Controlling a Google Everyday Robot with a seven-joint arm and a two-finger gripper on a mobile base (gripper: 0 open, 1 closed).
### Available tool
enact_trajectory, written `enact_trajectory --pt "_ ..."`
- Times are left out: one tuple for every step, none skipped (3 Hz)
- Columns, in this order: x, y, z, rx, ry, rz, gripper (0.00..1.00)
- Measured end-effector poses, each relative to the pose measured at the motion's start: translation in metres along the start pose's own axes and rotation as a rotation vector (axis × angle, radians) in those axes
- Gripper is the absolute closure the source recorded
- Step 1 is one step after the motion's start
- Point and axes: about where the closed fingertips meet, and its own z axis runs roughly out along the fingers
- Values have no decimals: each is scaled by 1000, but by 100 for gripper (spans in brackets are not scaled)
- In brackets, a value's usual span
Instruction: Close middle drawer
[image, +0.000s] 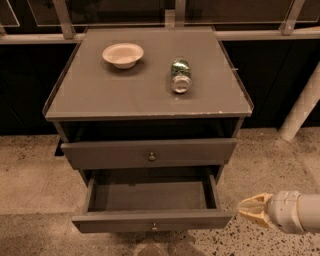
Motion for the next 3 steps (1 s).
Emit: enact_trajectory --pt "64 17 38 -26 -17 156 100" --pt "113 30 76 -37 -50 245 100" --pt "143 33 109 -52 -75 295 100"
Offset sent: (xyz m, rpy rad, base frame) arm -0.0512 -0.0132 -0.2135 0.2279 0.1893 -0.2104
